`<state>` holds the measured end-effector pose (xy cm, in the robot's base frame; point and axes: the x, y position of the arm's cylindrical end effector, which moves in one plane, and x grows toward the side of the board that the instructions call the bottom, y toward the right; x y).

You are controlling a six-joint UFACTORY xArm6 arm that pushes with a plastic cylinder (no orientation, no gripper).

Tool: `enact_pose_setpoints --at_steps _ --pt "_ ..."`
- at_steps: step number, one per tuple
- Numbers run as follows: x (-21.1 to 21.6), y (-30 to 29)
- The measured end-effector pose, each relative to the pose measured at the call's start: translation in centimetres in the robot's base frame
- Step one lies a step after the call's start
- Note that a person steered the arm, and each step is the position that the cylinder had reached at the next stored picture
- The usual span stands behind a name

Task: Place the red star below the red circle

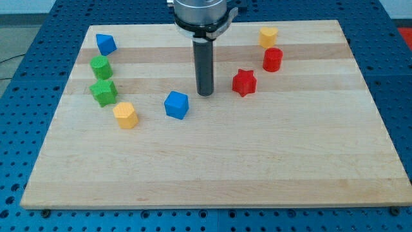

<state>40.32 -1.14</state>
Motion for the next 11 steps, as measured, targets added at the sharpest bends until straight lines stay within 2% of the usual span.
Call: enact_pose_setpoints --at_steps 1,3,5,6,7,9,11 --pt "-0.4 0.3" --pt "-0.1 5.9" --pt "-0.1 5.5" --pt "-1.8 1.6" --pt "-4.4 3.7" --pt "0.5 8.4" --pt "0.6 10.2"
